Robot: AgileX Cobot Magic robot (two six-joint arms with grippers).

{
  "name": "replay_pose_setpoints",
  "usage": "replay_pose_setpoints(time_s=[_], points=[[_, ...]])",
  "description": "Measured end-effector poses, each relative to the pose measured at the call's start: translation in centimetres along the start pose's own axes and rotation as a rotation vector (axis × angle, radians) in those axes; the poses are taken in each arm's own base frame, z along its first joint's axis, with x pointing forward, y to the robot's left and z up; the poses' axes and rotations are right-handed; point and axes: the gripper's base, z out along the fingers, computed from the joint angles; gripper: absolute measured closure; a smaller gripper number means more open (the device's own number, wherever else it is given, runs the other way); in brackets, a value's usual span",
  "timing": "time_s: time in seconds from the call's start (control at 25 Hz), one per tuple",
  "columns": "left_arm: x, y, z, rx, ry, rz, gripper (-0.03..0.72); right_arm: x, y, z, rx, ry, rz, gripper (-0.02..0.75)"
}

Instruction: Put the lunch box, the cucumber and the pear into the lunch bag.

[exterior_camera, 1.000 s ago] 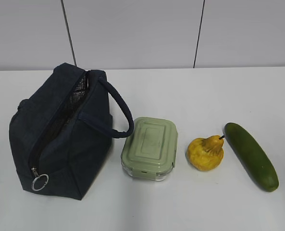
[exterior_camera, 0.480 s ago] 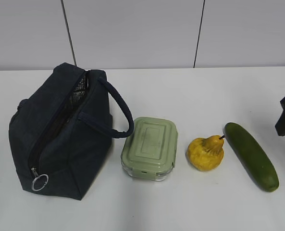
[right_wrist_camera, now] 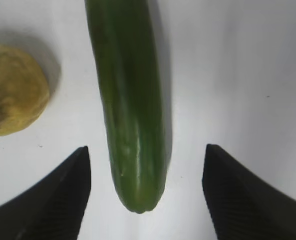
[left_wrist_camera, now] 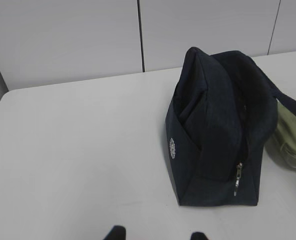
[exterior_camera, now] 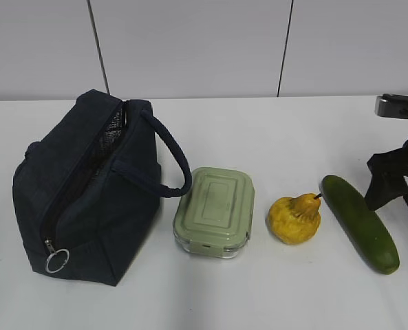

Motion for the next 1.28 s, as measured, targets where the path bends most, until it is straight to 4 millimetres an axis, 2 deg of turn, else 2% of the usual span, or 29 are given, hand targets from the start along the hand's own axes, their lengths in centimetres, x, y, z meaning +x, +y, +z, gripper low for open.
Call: replay_pose_setpoints(time_s=[0.68,0.8,0.88,0.96,1.12,1.28], points=[[0.0,0.0,0.0,0.005,0.003,-0.002,0.447,-0.2,0.3,0.2,-0.042,-0.008,0.006,0.2],[-1.3,-0.5,0.6,0.07,0.015,-0.039,0.445,-0.2,0.4,0.2,-0.048,-0.009,0.011,0.199],[-3.1,-1.0,1.8,0.149,0.023,-0.094,0.431,-0.3,0.4,0.2,-0.048,-0.014,0.01,0.199],[-4.9,-1.3,3.8,0.198,0.076,-0.114,0.4,-0.3,0.3,0.2,-0.045,-0.023,0.007,0.199],[-8.1,-1.3,8.0,0.246,0.155,-0.092,0.302,-0.4,0.3,0.2,-0.04,-0.025,-0.002,0.199],[-10.8,-1.6,11.3,0.324,0.213,-0.065,0.267,-0.3,0.3,0.2,-0.035,-0.024,-0.014,0.199]])
